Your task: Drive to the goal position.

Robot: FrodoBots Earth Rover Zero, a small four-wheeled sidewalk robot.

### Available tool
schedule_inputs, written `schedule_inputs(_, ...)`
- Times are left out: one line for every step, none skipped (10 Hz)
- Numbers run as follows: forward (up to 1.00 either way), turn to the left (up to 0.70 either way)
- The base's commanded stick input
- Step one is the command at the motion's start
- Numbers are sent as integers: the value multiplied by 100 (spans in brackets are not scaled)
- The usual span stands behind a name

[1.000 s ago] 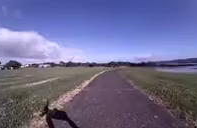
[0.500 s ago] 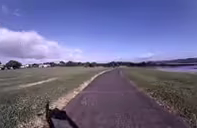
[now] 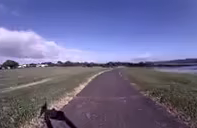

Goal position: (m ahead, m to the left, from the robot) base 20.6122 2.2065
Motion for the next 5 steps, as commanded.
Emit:
schedule_inputs(70,0)
schedule_inputs(70,0)
schedule_inputs(70,0)
schedule_inputs(70,0)
schedule_inputs(70,0)
